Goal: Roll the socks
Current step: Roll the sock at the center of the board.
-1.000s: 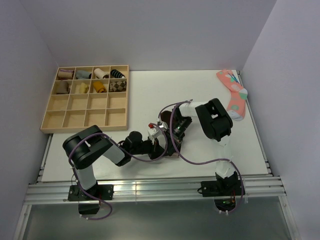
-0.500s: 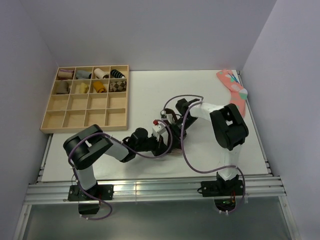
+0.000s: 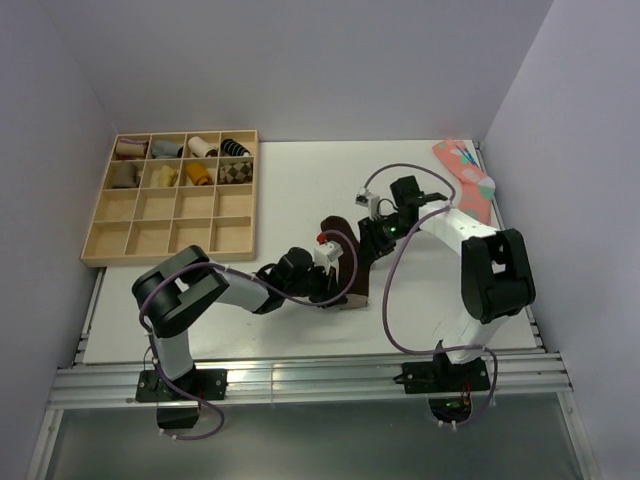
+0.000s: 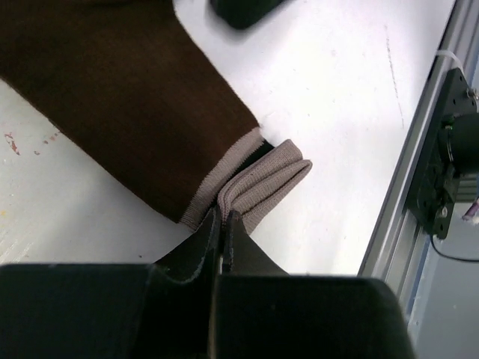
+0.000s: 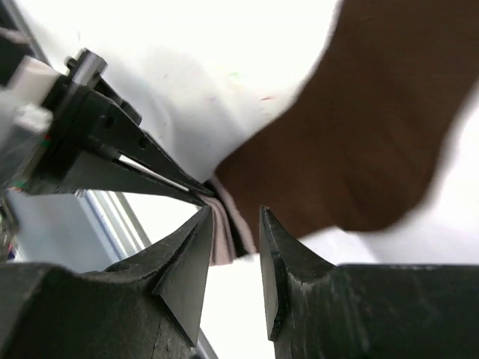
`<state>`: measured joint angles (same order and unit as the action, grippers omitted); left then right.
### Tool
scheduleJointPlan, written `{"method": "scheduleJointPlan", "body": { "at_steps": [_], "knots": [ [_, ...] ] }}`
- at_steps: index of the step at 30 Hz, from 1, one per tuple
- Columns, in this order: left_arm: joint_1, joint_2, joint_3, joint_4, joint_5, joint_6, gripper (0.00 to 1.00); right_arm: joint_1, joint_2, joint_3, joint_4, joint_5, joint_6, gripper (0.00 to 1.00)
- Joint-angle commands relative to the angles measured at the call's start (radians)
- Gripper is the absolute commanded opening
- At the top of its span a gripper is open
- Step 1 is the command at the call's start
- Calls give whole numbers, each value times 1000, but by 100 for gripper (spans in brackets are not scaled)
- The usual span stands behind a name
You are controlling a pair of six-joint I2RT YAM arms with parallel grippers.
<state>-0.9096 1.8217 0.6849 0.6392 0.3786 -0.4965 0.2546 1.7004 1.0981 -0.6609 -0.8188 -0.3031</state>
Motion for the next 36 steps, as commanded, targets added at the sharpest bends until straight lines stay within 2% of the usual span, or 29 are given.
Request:
{"method": "scheduleJointPlan", "body": {
  "at_steps": [1, 10, 16, 22, 27, 32, 36],
  "knots": [
    [-5, 25, 60, -113, -38, -42, 0, -61, -77, -6, 37, -3, -19, 39],
    [-6, 68, 179, -240, -10, -109, 0, -130, -238, -152, 80, 58, -154, 38],
    [-6, 88, 243, -348, 0, -122, 0, -132, -389, -260, 99, 86, -347, 39],
    [-6, 132, 317, -446, 39, -126, 0, -126, -547, -343, 84, 37, -556, 44],
    [-3, 168, 387, -521, 80, -132, 0, -51, -634, -394, 34, 41, -684, 44],
    [6, 200, 445, -567, 127, -154, 0, 37, -738, -524, 69, 109, -754, 45],
    [14, 228, 492, -607, 170, -166, 0, 74, -749, -586, 101, 148, -798, 45]
  ]
}}
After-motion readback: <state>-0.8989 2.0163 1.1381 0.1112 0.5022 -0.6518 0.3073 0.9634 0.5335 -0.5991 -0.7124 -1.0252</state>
